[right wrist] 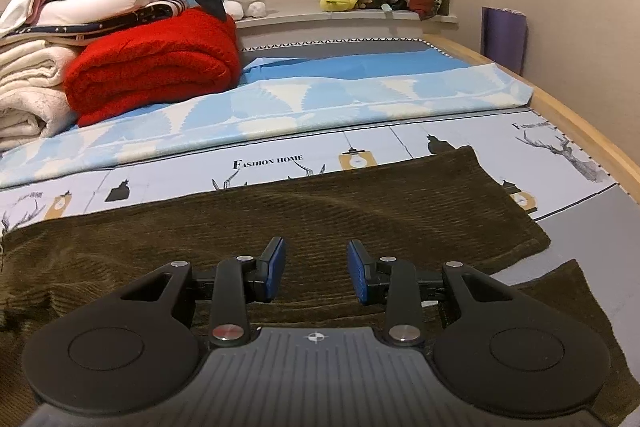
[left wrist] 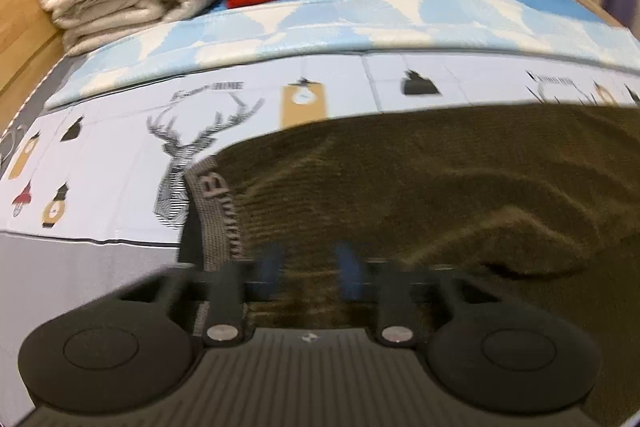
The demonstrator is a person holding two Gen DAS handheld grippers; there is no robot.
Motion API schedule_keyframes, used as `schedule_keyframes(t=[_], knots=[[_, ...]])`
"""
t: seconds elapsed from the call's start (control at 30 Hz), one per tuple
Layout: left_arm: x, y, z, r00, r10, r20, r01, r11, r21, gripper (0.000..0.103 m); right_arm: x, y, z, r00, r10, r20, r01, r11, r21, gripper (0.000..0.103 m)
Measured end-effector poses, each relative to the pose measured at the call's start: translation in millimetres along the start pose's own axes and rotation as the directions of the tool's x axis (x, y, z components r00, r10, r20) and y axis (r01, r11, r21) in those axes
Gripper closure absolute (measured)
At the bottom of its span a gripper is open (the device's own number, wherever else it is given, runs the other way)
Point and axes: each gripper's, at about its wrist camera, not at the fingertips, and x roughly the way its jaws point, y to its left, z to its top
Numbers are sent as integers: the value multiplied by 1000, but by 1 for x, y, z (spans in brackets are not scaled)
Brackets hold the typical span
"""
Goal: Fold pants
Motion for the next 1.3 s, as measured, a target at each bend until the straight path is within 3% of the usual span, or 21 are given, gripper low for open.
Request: schedule_keyframes(t=[0.03,0.13,0.17,0.23,0.37,0.4,0.47,0.5,0.53,0.63,0.83,0.9,0.97,1.0,1.03,1.1,1.2,1.3], knots=[[2,9,2,1000,-3,2,3,999,-48,103,0,0,0,1000,2,0,-2,1000,4,67],[13,34,10,1000,-4,1,4,986,-169,103,-1,-2,2,999,43,-4,-43,999,26,71],[20,37,14,1000,14,-2,-14,984,-179,103,-2,-3,3,997,74,-6,-74,997,36,79],[30,39,21,1000,13,6,-11,983,-184,103,-4,-3,3,995,101,-5,-101,994,41,83],[54,35,37,999,2,54,8,981,-196,99,-4,0,4,995,97,-5,-97,995,28,83],[61,34,41,998,-2,62,15,980,-201,93,-3,0,4,995,98,-9,-97,995,29,83],[77,32,49,998,5,67,8,980,-200,62,-1,0,5,995,96,-19,-96,995,27,83],[86,30,52,997,25,68,-12,981,-193,30,1,-1,5,995,96,-25,-95,995,28,83],[93,28,55,996,50,77,-36,983,-179,17,2,-2,5,995,97,-30,-96,995,32,83],[119,19,64,991,88,98,-80,993,-86,17,8,-4,5,994,96,-49,-93,995,44,83],[169,14,75,999,25,27,-26,998,50,14,26,-8,5,994,70,-87,-67,997,41,83],[177,22,76,1000,-26,14,25,1000,18,18,31,-8,5,993,65,-99,-62,998,34,83],[180,27,79,995,-96,1,96,995,-4,36,35,-7,6,993,61,-103,-58,998,27,83],[179,27,80,993,-120,4,120,993,-2,58,36,-6,6,993,60,-105,-58,998,24,83],[177,25,81,990,-141,4,141,990,12,73,37,-5,7,993,60,-104,-58,998,23,83],[174,16,79,993,-120,7,119,990,76,85,39,-4,8,993,60,-104,-58,998,25,83],[165,10,77,993,-111,24,108,986,129,93,39,-1,8,992,64,-106,-62,998,21,83],[146,12,78,992,-113,57,105,986,127,94,35,0,6,993,55,-100,-55,998,0,83]])
